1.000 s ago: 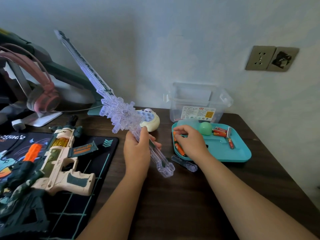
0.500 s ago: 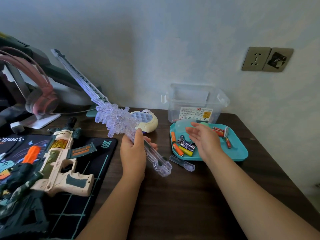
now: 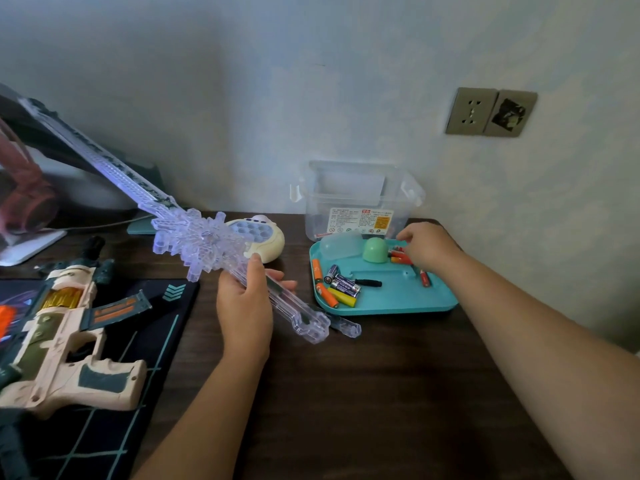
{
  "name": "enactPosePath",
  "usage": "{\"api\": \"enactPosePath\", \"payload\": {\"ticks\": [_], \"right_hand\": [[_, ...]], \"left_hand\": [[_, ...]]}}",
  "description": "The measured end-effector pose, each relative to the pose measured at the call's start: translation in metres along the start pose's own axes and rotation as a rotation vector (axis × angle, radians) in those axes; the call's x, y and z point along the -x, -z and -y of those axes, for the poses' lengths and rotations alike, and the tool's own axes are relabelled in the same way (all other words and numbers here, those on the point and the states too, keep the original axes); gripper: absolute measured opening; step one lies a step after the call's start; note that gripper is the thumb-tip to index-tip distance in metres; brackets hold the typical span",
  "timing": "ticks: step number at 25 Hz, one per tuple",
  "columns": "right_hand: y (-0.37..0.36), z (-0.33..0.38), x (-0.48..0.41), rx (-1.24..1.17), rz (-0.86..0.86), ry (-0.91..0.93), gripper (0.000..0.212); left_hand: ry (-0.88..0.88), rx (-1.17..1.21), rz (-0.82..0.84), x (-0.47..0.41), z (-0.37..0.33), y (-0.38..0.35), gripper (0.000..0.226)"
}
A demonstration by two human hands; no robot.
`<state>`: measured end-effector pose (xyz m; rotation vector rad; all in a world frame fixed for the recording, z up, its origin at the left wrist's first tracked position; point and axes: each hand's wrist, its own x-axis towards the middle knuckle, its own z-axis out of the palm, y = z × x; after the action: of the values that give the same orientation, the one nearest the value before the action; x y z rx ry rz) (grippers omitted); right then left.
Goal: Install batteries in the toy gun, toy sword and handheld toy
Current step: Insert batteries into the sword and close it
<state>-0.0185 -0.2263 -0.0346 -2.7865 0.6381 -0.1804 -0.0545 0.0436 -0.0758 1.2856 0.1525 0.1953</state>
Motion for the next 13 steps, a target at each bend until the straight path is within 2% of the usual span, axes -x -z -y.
{"api": "enactPosePath", "payload": {"ticks": [3,13], "right_hand": [[-0.004,0.004,-0.009,0.173,0.164,0.096,0.049],[0.000,0.012,-0.018,0.404,0.320,0.188,0.050]], "left_hand": [[0.004,-0.014,0.011,0.000,0.004,0.000,0.028],[0.017,-0.033,-0.007,-0.002,0.004,0.003,0.028]]}}
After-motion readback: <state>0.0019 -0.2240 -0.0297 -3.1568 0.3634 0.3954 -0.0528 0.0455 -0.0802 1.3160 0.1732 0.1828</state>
